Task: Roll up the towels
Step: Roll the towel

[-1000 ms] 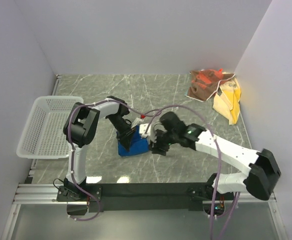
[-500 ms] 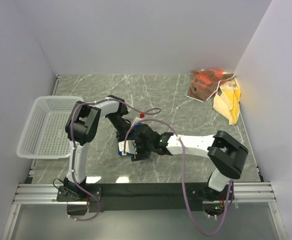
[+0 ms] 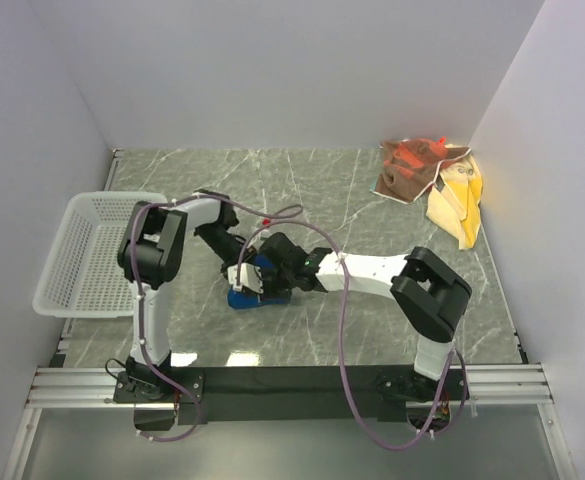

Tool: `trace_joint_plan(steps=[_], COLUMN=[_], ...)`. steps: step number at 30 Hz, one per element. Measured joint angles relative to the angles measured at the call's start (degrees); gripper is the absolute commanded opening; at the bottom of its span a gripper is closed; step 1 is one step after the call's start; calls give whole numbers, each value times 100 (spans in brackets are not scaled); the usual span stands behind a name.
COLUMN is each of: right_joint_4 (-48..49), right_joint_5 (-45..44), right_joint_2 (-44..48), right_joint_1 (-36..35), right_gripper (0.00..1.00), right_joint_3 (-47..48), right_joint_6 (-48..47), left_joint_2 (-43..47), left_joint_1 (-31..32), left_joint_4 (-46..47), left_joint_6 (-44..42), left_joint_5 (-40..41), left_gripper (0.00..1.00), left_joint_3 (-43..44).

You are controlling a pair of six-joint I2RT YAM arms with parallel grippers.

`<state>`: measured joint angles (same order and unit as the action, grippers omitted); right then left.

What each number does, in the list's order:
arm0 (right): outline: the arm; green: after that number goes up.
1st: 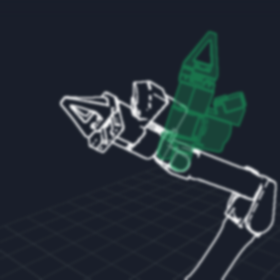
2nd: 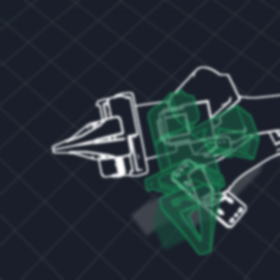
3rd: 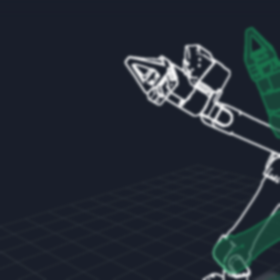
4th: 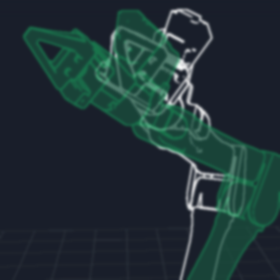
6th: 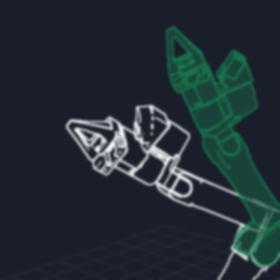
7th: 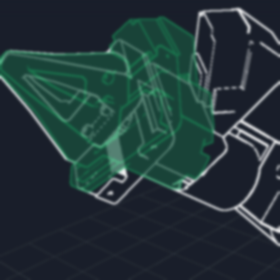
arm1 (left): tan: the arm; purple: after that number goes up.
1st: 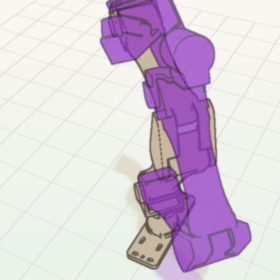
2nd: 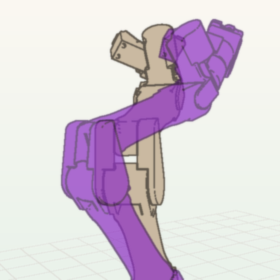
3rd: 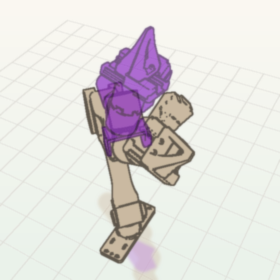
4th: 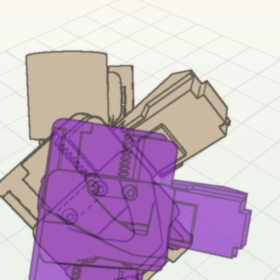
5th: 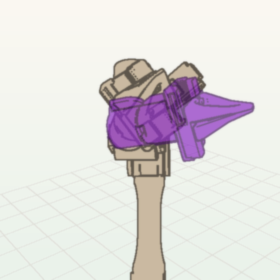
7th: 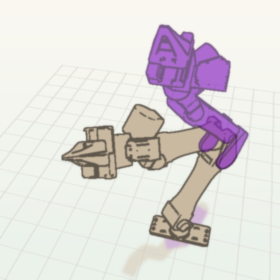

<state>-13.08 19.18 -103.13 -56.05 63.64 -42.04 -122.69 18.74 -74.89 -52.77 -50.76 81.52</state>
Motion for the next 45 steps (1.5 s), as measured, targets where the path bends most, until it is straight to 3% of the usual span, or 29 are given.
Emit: trace_joint_plan(steps=[7,12,16,20,24,30,34,37,45], right_joint_4=[-568,-1325,-1753,-2170,-2680,-3560,-3757,-3882,-4170], right_joint_5=[986,1891,2470,3040,3571,4229,4437,4468,4629], right_joint_2=[-544,-1132,-1515,-1926,-2387,-3091,-3248,-3318,-3512], right_joint_1=[476,863,1108,1331,1534,1749,1814,1823,1875], right_gripper=[0,0,0,0,0,0,0,0,0], right_joint_3=[874,1613,2057,2511,3038,3873,4037,4144,4376], right_joint_6=[372,553,656,710,763,748,739,699,632], left_joint_2=[586,1250,2234,3676,5187,6457,6496,6345,5410], left_joint_1=[-710,-1655,-2350,-2444,-2015,-525,435,920,1641], left_joint_4=[509,1123,1700,2358,3060,4111,4743,5219,6332], left_joint_6=[367,756,1073,1058,798,225,-118,-254,-367], left_joint_5=[-105,-236,-354,-308,79,1215,1915,2339,3123], left_gripper=[40,42,46,52,56,62,77,82,75], left_joint_3=[-140,13,-179,-1172,-2538,-4218,-4638,-4771,-4911])
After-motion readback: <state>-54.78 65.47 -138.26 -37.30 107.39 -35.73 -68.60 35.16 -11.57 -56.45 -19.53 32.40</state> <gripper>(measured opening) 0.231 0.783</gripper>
